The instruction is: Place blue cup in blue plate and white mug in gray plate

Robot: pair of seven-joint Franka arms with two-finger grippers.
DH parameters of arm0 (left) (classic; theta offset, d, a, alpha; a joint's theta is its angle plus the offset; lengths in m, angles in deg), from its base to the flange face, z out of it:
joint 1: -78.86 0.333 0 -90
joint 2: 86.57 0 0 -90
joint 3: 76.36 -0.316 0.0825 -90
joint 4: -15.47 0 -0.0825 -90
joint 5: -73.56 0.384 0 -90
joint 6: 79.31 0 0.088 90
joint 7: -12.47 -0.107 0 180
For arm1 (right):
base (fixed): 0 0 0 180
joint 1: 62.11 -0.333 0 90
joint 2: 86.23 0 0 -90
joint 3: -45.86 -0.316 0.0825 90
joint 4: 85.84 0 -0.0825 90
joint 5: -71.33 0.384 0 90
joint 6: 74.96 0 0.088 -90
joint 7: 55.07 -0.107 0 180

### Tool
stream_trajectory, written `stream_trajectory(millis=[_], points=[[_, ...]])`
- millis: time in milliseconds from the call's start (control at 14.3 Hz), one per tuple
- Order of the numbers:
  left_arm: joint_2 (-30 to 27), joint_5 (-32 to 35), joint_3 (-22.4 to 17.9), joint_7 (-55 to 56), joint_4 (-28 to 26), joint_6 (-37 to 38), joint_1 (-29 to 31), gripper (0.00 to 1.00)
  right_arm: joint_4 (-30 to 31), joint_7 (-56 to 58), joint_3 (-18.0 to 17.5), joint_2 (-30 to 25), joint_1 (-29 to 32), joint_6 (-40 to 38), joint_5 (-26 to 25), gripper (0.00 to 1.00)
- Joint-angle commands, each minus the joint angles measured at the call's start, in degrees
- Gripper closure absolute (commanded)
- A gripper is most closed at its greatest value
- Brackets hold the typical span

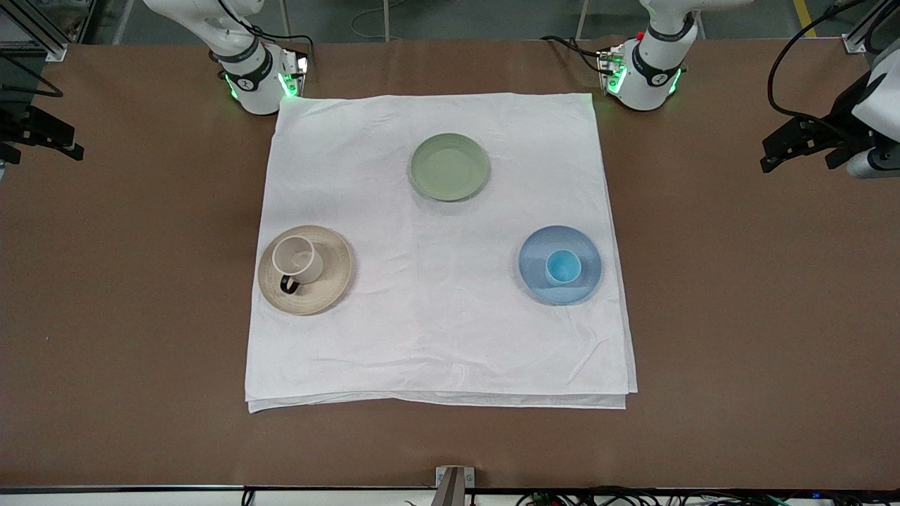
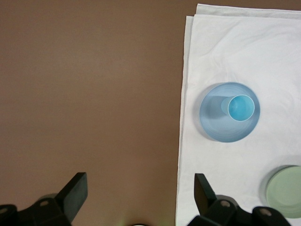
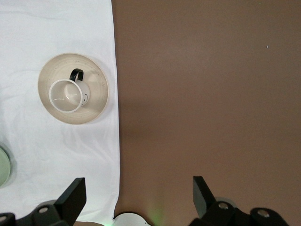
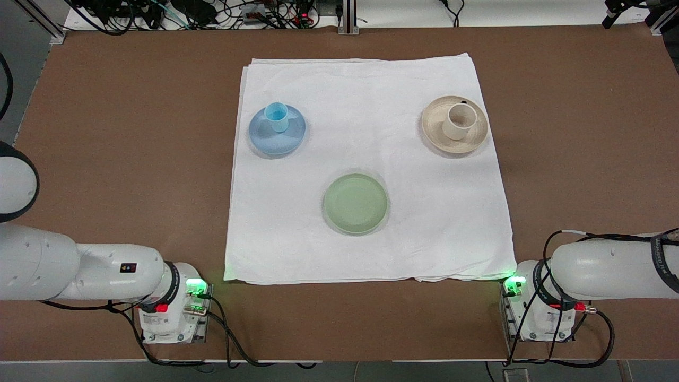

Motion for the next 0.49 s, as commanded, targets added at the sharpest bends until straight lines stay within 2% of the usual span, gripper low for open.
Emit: stream_trajectory(millis=[0,420], points=[[1.08,1.09,0.13,0.01,1.6,0.04,-0.39,0.0,1.41,0.92,-0.52,-1.48,1.02,-0.12,-0.69,0.0],[1.35,1.09,0.13,-0.35,1.6,0.04,-0.3,0.0,1.23,0.92,-0.88,-1.48,0.84,-0.03,-0.69,0.0]])
